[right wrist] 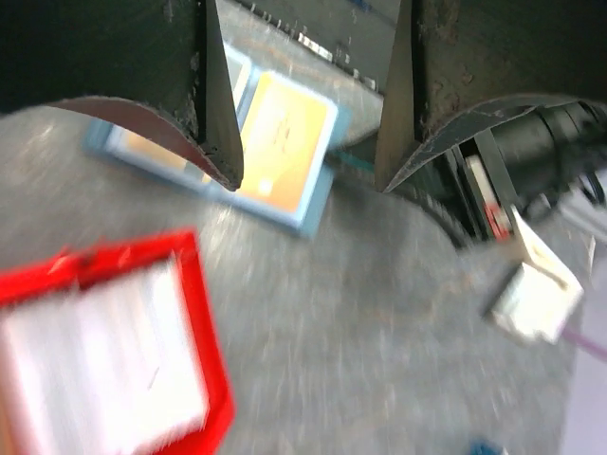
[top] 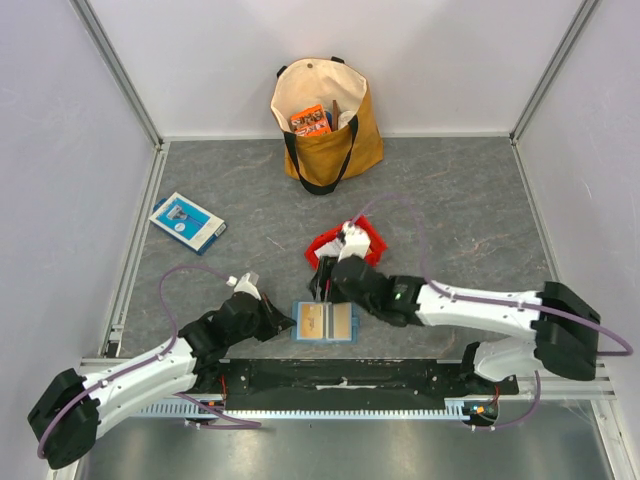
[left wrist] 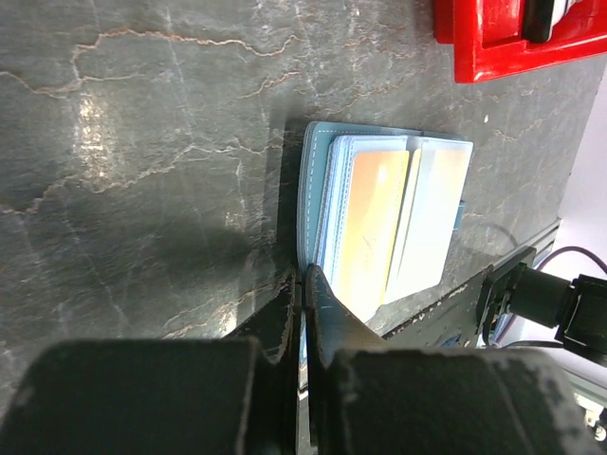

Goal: Put the credit cards into the card holder
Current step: Insert the credit card into the card holder, then pick up the credit card from the storage box.

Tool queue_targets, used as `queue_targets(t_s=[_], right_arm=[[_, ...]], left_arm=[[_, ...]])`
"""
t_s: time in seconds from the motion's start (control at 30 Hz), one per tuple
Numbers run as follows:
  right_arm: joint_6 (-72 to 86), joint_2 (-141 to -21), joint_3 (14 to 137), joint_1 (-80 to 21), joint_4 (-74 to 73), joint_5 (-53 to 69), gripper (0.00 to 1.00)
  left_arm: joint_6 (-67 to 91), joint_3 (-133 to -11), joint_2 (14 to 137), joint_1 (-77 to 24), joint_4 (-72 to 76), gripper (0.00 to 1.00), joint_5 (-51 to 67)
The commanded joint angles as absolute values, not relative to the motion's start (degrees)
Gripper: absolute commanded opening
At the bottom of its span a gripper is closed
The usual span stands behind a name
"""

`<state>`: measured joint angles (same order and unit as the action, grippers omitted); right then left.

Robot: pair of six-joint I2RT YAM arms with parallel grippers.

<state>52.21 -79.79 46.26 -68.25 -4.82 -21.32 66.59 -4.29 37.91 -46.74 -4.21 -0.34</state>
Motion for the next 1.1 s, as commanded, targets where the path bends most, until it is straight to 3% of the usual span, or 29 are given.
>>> queue_targets(t_s=[0.0,0.17,0.37,0.67,1.07], right_arm=[[37.1,-75.8,53.3,-59.8,-11.2,-24.1,0.68],[26.9,-80.5,59.7,-49.2,-13.1,-13.1,0.79],[21.5,-91.9,66.2,-41.0,-13.5,-0.2,0.83],[20.7,-101.9,70.3,-37.3,-12.7,7.0,0.86],[24.1,-103.5,68.6,-35.0,-10.8,16.6,0.83]], left_arm=[[67.4,-5.2,37.0,-46.8,-4.0,0.02,-1.7],[67.2,-5.7,37.4,-46.9,-3.9,0.02,-1.9],[66.9,-6.2,38.2,-46.8,-3.3,0.02,-1.7],[66.6,-6.5,39.0,-46.8,-3.3,0.02,-1.9],[66.2,-7.1,41.5,-46.8,-2.5,0.02,-1.8]])
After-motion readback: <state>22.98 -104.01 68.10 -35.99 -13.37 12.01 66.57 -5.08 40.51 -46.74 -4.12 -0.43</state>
